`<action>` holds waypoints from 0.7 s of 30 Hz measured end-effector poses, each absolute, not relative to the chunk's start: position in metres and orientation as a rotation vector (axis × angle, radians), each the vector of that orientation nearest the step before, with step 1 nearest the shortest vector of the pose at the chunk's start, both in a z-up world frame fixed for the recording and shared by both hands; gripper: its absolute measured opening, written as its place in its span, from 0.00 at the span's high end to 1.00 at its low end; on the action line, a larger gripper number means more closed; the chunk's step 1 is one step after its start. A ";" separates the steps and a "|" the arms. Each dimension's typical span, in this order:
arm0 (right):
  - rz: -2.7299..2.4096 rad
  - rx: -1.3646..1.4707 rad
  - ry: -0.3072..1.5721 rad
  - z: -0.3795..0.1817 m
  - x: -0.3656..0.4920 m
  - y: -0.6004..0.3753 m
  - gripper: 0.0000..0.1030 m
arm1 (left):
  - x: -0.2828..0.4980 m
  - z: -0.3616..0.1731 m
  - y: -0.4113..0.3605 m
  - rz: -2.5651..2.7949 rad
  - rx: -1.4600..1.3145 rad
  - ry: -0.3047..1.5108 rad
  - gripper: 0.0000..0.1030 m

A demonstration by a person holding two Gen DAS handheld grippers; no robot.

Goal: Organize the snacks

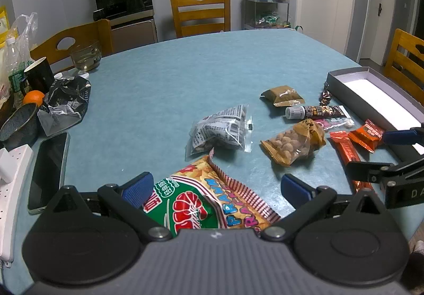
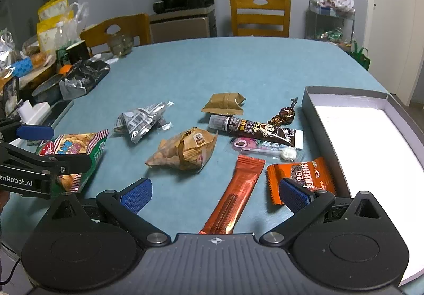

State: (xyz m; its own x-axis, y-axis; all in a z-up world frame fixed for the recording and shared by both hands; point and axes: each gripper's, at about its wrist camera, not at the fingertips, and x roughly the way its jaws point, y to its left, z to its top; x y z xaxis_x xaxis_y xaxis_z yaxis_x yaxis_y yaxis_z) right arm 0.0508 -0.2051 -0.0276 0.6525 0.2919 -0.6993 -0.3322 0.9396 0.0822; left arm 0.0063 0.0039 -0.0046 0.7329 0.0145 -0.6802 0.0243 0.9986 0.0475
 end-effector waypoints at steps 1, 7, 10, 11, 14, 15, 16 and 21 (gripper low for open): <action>0.355 -0.055 0.785 -0.027 0.051 -0.205 0.00 | 0.006 -0.005 0.004 -0.005 0.055 0.748 0.00; 0.355 -0.057 0.787 -0.028 0.051 -0.204 0.00 | 0.007 -0.005 0.004 -0.006 0.055 0.748 0.00; 0.356 -0.060 0.791 -0.029 0.051 -0.204 0.00 | 0.006 -0.004 0.004 -0.005 0.056 0.748 0.00; 0.357 -0.060 0.791 -0.029 0.051 -0.204 0.00 | 0.006 -0.005 0.004 -0.004 0.056 0.749 0.00; 0.355 -0.060 0.791 -0.029 0.051 -0.203 0.00 | 0.007 -0.005 0.004 -0.004 0.056 0.749 0.00; 0.355 -0.060 0.791 -0.029 0.051 -0.204 0.00 | 0.006 -0.004 0.003 -0.003 0.057 0.749 0.00; 0.355 -0.059 0.792 -0.029 0.051 -0.204 0.00 | 0.006 -0.004 0.004 -0.003 0.057 0.748 0.00; 0.355 -0.058 0.793 -0.030 0.050 -0.204 0.00 | 0.006 -0.004 0.004 -0.003 0.058 0.748 0.00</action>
